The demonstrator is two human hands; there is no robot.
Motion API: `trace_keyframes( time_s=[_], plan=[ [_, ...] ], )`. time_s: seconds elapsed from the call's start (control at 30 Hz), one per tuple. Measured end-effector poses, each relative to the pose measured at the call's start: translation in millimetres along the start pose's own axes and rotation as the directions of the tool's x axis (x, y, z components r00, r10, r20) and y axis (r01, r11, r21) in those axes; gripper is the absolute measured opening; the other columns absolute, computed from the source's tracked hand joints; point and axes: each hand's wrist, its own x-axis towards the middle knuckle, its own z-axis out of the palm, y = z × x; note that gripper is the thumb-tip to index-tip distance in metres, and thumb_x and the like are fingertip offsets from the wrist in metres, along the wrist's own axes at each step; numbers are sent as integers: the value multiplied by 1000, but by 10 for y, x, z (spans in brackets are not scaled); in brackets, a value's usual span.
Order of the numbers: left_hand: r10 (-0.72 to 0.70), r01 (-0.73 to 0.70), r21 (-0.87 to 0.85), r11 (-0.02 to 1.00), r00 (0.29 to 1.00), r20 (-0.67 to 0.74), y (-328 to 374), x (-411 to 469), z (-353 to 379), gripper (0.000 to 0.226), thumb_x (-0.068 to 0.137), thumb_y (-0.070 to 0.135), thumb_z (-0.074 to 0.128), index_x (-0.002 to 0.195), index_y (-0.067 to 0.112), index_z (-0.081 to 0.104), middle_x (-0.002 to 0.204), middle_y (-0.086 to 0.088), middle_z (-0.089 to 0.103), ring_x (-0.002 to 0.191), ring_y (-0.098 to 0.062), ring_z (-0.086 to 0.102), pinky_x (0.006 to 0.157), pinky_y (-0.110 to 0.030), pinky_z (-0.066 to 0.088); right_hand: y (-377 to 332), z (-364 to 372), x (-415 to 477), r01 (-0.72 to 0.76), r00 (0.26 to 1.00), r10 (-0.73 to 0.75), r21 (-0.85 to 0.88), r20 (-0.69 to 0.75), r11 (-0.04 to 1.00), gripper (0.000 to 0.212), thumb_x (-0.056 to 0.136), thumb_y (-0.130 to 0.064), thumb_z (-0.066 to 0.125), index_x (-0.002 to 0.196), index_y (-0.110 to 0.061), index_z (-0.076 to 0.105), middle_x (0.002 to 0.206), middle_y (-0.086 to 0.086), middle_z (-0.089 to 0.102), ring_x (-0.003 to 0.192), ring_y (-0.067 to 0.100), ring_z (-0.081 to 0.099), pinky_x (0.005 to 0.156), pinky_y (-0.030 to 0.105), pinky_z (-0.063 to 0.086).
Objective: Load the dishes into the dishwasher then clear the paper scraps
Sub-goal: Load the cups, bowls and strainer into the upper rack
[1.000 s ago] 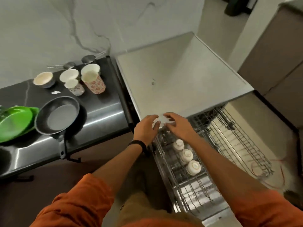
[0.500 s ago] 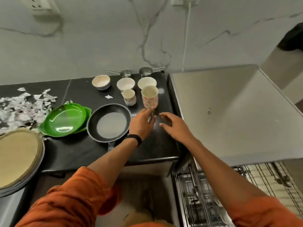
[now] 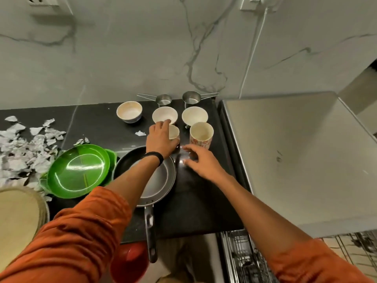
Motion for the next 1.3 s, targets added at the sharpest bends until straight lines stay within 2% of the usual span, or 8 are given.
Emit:
trace_keyframes(
  time_s=[0.27,0.43,0.6,0.83,0.93,1.07,1.17,1.3],
  plan=[
    [7,-9,-46,999,999,-38,0,-69,78,66,78,40,78,134,25,46,124,-13,50,110,-36,55,89,-51,53,289,-27,-152,-70,997,70,23,18,997,50,92,-24,71,139,-28,56,132,-7,63,118,7,60,104,38,52],
    [119,-126,-52,991,986,-120,193,-476,-17,63,74,55,72,125,22,56,121,-7,51,107,-26,51,84,-40,52,331,-20,-320,-54,998,54,93,11,994,62,91,-25,73,147,-28,46,137,-5,59,117,10,60,105,38,51],
    [218,-223,-95,970,974,-59,557,-1010,41,47,81,60,63,108,22,59,102,3,49,88,-16,53,72,-31,48,408,-111,-770,-24,1000,22,238,13,971,77,85,-36,80,149,-34,37,140,-7,55,117,9,60,99,29,49],
    [346,-328,-187,926,935,76,1389,-1875,534,43,89,65,47,98,24,54,94,7,54,76,-13,54,62,-28,40,952,-562,-1848,-88,992,110,298,-57,951,68,77,-39,86,133,-33,49,120,-12,61,101,2,59,89,27,51],
    [417,-375,-233,897,893,171,1800,-2253,833,44,91,67,40,96,25,51,90,6,56,72,-8,53,59,-26,39,1359,-846,-2437,-148,978,190,358,-86,922,70,69,-32,92,128,-27,53,116,-7,65,101,10,65,87,33,58],
    [519,-438,-291,850,788,331,2177,-2740,1285,43,95,67,41,108,29,54,90,7,65,76,-11,63,65,-39,56,1900,-1136,-3238,-274,946,323,558,11,783,68,68,-5,90,125,-22,57,118,10,62,101,23,71,82,41,63],
    [551,-465,-295,835,699,457,2425,-3085,1587,43,97,62,44,120,27,56,100,6,67,83,-12,64,71,-33,54,2200,-1250,-3769,-350,914,405,573,33,741,68,73,10,81,131,-12,54,118,10,58,95,17,70,71,26,61],
    [605,-508,-330,796,635,481,2674,-3356,2017,36,99,45,56,128,24,60,119,4,58,102,-12,58,91,-32,49,2545,-1292,-4181,-418,872,490,517,-4,747,65,73,9,80,129,-11,53,111,4,62,93,12,63,63,14,54]
  ],
)
